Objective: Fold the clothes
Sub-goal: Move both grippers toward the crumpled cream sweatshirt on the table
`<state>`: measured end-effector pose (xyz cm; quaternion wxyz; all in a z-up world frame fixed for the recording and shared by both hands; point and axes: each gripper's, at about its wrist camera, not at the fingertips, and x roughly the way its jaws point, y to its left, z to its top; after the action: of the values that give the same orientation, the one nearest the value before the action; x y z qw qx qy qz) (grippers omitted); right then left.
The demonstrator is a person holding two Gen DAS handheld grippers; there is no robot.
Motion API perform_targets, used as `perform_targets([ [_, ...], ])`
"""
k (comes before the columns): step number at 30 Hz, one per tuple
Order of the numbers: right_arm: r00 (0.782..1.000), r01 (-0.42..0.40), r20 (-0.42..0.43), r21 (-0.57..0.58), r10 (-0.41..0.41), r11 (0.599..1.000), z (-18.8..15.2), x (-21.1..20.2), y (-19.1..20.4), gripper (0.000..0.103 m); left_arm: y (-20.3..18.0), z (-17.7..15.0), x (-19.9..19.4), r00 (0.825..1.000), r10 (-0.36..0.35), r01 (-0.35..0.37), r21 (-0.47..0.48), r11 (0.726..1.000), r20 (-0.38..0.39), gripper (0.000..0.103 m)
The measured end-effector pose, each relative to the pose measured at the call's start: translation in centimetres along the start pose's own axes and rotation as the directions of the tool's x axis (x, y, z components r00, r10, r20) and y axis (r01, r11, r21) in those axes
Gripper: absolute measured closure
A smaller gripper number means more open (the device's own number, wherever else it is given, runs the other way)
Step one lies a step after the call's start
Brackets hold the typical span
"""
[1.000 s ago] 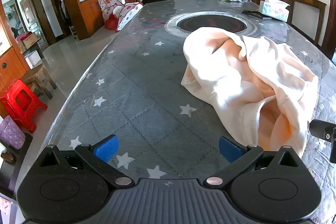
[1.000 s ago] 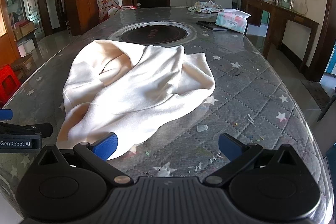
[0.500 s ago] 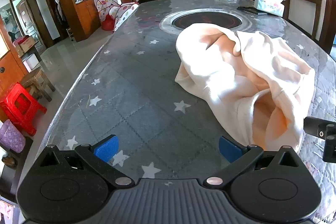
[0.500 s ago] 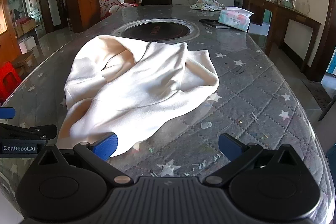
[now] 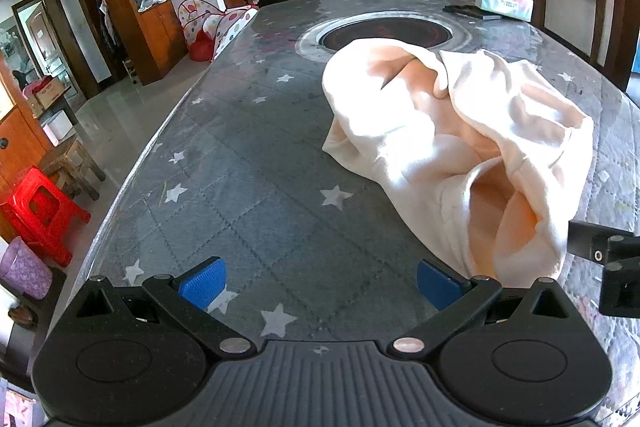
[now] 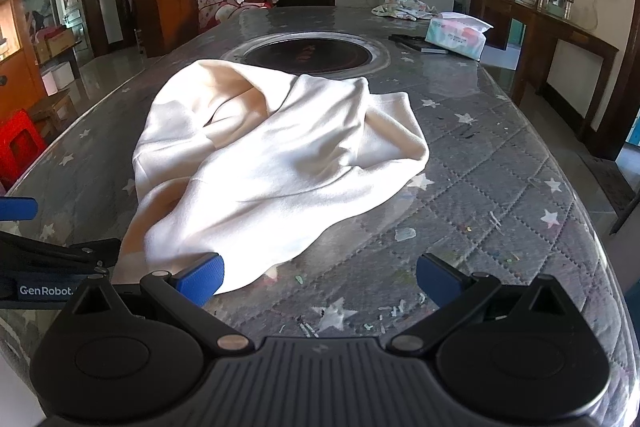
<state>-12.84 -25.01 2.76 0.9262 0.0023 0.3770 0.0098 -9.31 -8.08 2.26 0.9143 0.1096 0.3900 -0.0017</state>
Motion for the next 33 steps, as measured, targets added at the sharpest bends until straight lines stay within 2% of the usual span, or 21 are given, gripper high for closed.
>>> perform_targets([
  [33, 1.0, -0.008, 0.01, -0.024, 0.009, 1.0, -0.8, -1.0, 0.5, 0.0, -1.2, -0.6, -1.6, 0.999, 0.007, -0.009, 0.043, 0.999, 0.041, 0.0],
])
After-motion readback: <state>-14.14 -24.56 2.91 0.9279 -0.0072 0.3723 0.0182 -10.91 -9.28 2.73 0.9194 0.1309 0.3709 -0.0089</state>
